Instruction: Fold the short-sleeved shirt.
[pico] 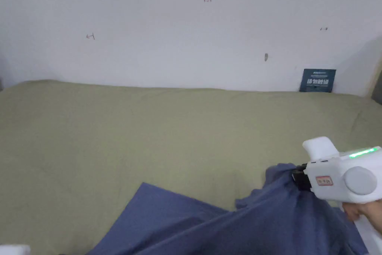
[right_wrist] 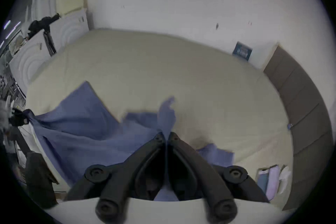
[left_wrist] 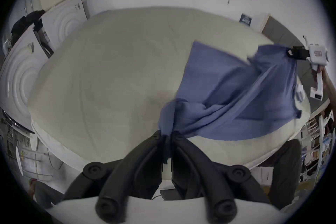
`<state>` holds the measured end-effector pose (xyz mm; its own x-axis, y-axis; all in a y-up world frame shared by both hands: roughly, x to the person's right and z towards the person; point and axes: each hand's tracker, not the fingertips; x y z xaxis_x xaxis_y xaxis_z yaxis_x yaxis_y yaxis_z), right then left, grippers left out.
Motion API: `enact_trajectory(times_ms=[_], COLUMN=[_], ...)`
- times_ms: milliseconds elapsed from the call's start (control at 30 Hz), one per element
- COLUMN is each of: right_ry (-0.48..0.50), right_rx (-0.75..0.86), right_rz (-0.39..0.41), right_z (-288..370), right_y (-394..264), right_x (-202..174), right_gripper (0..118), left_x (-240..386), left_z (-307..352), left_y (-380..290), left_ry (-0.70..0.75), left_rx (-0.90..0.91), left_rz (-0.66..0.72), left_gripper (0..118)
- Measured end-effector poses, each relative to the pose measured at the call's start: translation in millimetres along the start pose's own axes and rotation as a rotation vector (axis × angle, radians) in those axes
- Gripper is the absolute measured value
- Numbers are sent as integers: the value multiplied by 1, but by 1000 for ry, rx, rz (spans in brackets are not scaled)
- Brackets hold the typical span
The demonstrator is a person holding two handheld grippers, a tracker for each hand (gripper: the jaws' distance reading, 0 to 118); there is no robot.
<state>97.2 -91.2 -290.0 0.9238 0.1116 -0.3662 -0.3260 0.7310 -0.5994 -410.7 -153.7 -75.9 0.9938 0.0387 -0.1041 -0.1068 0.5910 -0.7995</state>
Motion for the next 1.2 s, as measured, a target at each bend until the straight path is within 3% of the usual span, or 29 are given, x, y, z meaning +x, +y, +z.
enact_trajectory(times_ms=[200,533,767,1200], right_ry=[-81,-254,-290,-351], right_rx=[222,475,523,575], right_rz=[19,-71,-130,-150], right_z=[131,268,287,237], right_y=[36,86,122,206], right_x=[15,49,72,99], right_gripper=[0,0,0,0], left_x=[15,41,47,76], left_z=[79,167,193,177], left_y=[62,187,246,335], left_ry=[-48,-128,-112,23], left_rx=[189,347,382,470], left_rz=[12,82,117,110], left_gripper=[8,8,8,8])
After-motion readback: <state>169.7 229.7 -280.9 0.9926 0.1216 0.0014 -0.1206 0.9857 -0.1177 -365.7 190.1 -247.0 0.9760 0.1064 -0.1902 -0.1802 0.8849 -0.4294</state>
